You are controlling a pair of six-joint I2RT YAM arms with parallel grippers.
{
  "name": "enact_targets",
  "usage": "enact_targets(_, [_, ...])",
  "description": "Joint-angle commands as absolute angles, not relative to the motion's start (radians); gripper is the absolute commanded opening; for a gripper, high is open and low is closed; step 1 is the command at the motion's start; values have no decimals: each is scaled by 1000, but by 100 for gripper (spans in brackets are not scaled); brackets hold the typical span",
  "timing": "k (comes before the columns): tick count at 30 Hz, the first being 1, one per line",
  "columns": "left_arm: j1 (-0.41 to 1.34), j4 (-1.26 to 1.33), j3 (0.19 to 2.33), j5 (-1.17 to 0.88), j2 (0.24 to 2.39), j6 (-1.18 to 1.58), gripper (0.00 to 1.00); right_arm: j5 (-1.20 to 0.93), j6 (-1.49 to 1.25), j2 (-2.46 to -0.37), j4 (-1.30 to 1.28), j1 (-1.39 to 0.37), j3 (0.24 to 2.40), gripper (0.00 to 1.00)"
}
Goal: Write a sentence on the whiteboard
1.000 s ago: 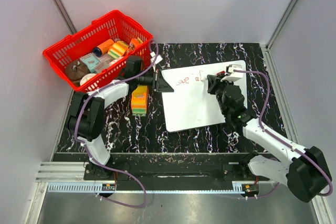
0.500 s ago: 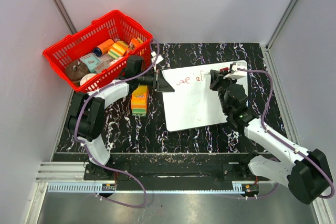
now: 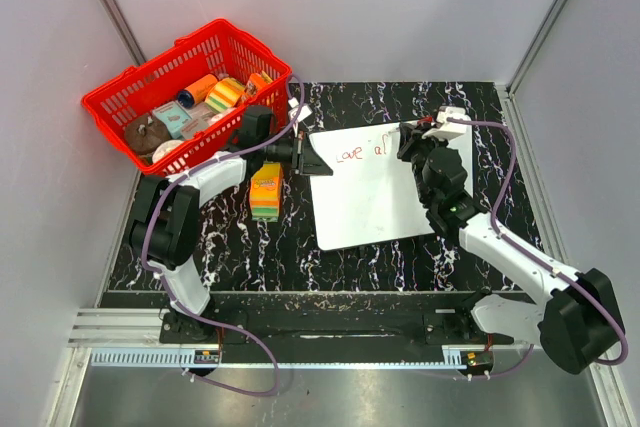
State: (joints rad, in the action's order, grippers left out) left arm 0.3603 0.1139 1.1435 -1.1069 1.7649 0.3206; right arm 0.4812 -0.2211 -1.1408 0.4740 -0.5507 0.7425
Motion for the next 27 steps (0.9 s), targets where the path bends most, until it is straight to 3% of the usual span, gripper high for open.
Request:
enact_targets(1, [376, 84, 1146, -928, 1799, 110, 0, 500, -219, -1160, 519, -532, 781, 0])
enact_targets(27, [379, 74, 1154, -922, 1805, 106, 0, 456, -319, -1091, 422, -528, 634, 0])
